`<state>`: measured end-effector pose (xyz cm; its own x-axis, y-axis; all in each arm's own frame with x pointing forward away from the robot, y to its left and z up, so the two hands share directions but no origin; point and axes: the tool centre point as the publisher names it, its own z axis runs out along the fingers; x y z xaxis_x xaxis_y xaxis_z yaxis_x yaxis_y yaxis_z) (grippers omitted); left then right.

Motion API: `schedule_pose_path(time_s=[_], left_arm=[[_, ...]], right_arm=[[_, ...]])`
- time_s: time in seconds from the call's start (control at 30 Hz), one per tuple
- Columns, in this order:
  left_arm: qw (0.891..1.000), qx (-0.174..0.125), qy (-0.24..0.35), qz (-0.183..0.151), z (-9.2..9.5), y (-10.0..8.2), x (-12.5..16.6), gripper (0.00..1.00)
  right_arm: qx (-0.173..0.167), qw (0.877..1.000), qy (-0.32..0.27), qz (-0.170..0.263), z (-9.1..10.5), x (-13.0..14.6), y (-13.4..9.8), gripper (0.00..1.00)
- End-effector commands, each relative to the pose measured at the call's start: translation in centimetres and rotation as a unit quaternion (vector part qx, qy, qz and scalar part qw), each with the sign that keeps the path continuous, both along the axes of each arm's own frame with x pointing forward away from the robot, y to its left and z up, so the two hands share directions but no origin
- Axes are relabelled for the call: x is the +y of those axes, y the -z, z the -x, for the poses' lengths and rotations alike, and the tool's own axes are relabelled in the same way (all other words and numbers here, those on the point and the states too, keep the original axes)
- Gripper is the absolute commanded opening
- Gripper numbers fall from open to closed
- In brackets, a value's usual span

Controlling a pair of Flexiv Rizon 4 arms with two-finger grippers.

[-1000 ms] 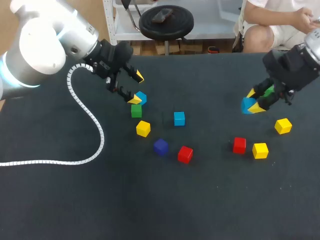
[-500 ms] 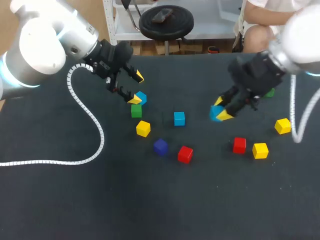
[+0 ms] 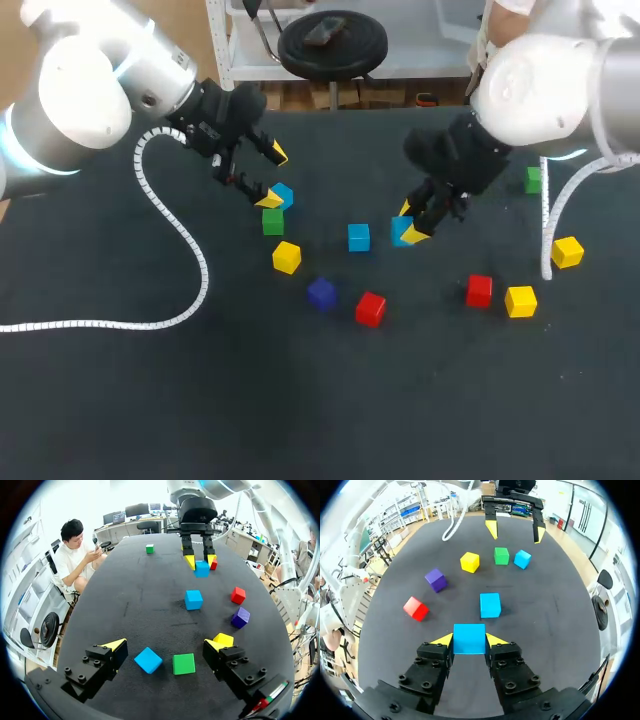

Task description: Place the blue cubes, place green cubes on the blue cubes, place the yellow cubes on the green cubes, then place the red cubes on the yellow cubes, and place purple cube on the red cubes.

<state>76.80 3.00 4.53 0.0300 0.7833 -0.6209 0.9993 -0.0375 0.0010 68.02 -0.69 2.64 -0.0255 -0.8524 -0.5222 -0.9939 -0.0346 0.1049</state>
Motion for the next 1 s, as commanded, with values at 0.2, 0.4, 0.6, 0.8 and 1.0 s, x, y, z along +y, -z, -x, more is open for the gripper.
schedule_pose_path(time_s=[0.2,0.4,0.6,0.8,1.0], left_arm=[[1.000,0.000,0.001,0.000,-0.1,0.0,0.0,1.00],[1.000,0.000,0.001,0.000,-0.1,0.0,0.0,1.00],[1.000,0.000,0.001,0.000,-0.1,0.0,0.0,1.00],[1.000,0.000,0.001,0.000,-0.1,0.0,0.0,1.00],[1.000,0.000,0.001,0.000,-0.1,0.0,0.0,1.00]], right_arm=[[-0.001,1.000,0.015,0.021,0.0,0.7,1.2,0.00],[0.011,0.999,0.024,0.020,-0.3,1.4,1.8,0.00],[0.016,1.000,0.020,0.014,-0.5,1.6,2.2,0.00],[0.019,1.000,0.019,0.014,-1.0,1.1,3.0,0.00],[0.021,1.000,0.019,0.013,-1.7,1.2,3.3,0.00]])
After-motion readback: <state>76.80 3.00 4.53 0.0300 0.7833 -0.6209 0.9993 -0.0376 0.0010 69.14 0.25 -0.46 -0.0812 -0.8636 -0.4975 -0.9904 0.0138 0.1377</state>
